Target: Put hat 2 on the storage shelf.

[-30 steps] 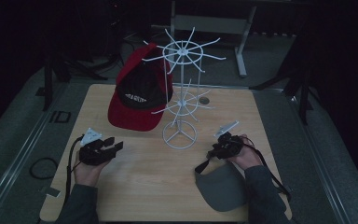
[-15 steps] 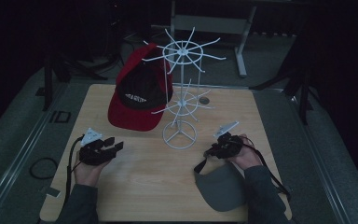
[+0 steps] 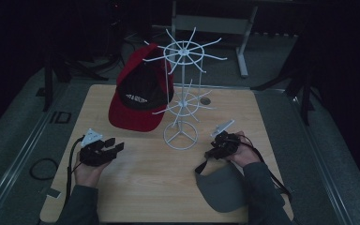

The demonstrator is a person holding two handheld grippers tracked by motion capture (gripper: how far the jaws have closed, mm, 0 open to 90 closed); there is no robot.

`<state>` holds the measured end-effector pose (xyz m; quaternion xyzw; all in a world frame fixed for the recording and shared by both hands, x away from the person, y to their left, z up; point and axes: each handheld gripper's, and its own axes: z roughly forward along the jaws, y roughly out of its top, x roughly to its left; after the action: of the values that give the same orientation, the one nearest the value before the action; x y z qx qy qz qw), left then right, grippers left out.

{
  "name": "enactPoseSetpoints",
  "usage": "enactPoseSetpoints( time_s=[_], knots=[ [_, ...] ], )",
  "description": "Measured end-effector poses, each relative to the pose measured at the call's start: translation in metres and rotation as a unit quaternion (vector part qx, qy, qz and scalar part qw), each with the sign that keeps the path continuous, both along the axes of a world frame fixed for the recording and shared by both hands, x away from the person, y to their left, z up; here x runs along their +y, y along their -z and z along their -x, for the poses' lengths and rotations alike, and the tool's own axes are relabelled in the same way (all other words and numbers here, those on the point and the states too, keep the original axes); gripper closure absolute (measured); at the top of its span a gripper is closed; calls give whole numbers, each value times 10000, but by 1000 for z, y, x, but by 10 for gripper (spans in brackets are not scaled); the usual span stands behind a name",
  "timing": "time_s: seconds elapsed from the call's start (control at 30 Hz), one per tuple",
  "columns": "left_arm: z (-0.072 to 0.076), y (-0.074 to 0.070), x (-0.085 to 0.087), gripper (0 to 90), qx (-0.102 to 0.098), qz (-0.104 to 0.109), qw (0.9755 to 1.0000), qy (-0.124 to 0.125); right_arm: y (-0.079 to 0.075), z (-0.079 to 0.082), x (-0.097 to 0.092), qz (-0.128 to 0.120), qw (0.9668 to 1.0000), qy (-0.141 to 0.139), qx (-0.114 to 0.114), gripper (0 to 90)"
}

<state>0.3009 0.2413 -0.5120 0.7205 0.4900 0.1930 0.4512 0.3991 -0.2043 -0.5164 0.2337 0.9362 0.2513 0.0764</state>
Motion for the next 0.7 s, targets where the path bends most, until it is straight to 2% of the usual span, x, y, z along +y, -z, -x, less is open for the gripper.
enactPoseSetpoints(
  time_s=[0.13,0.33,0.7],
  knots=[
    [0,0,0,532,1,-1,10000,-1,3,-1,0,110,9999,-23,101,469],
    [0,0,0,531,-1,3,10000,-4,9,-1,-4,201,9993,-97,304,530],
    [0,0,0,527,4,4,10000,-6,13,1,0,404,9987,-148,258,653]
  ],
)
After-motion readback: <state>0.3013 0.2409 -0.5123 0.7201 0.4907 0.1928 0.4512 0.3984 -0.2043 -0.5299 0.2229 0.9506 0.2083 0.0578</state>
